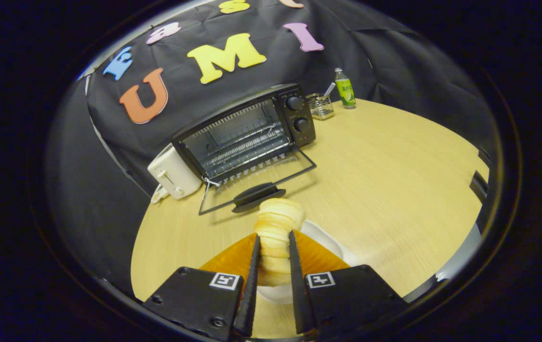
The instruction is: Open the toaster oven, put the food inside, and close the toaster oven door.
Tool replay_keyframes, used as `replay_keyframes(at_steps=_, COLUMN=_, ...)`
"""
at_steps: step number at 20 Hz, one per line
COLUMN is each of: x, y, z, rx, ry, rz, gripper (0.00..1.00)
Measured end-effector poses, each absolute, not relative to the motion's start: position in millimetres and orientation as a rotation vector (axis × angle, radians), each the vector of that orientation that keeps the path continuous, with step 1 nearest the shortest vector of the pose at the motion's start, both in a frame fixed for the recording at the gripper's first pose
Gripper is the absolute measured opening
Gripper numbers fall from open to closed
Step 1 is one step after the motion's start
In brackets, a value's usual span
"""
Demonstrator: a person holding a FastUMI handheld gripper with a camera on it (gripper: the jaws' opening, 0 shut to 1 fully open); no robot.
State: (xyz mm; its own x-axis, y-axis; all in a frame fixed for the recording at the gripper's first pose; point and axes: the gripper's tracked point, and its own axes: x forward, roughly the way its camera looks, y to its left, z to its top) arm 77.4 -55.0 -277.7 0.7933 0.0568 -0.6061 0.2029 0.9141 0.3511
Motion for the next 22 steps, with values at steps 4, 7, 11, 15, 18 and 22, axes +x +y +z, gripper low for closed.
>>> replay_keyframes(at_steps=4, x=112, y=-42, z=-243, rx=0.467, ry=0.594, rz=-0.027, gripper=0.38)
replay_keyframes(at_steps=7, x=150, y=-27, z=-233, rx=0.526, ry=0.584, rz=0.013, gripper=0.38)
replay_keyframes(at_steps=11, x=213, y=-18, z=-239, rx=0.572, ry=0.586, rz=0.010, gripper=0.38)
replay_keyframes(at_steps=15, x=273, y=-15, z=-260, rx=0.609, ry=0.588, rz=-0.034, gripper=0.38)
replay_keyframes(at_steps=18, x=311, y=-20, z=-281, rx=0.650, ry=0.596, rz=-0.078, gripper=0.38)
replay_keyframes(at_steps=22, x=351, y=-32, z=-290, rx=0.668, ry=0.531, rz=-0.142, gripper=0.38)
